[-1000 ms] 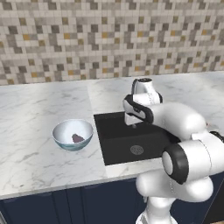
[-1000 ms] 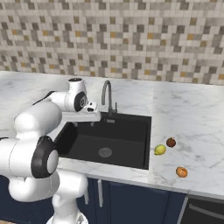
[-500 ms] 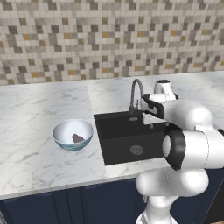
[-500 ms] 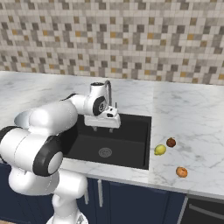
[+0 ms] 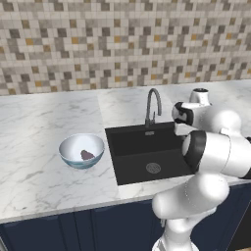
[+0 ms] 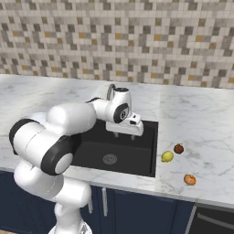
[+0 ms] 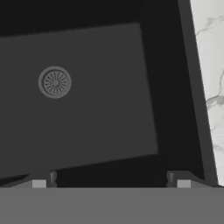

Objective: There is a mixed pile of frozen fruits and vegetables on the counter. Locate all the frozen vegetables and place the items in a bowl on the counter. Take all the frozen fruits and defrost them in a running sink.

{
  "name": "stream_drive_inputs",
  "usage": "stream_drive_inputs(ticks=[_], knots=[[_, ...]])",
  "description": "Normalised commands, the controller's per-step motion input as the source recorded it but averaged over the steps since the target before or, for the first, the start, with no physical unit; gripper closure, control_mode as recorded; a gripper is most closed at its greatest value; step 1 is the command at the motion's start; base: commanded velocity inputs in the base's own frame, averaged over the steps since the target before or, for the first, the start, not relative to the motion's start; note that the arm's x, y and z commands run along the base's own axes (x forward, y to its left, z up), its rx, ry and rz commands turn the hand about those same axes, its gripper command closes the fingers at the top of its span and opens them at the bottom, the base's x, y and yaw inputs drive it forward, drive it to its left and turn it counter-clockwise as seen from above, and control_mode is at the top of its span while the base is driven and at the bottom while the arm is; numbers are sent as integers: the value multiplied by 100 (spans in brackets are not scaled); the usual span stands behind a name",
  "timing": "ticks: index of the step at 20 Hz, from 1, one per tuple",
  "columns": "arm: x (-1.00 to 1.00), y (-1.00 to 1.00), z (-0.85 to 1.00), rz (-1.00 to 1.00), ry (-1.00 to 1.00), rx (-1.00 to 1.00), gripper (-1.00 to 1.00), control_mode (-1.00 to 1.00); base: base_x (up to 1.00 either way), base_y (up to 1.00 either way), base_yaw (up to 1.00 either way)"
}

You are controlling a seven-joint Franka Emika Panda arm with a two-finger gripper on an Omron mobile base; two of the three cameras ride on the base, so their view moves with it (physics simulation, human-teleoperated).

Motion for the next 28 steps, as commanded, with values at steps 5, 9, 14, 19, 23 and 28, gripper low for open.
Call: stream_drive_inputs(ticks=[5,9,14,19,23,28], knots=[[30,-66,-10,-14,-2,0,-100,-100,0,0,0],[19,-65,-18,-25,2,-4,-100,-100,0,0,0],[31,-62,-3,-20,5,-1,-100,-100,0,0,0],[32,-68,-15,-13,5,0,-100,-100,0,0,0],[39,-64,-30,0,5,7,-100,-100,0,0,0],[-30,-38,-13,-2,1,4,-100,-100,0,0,0]])
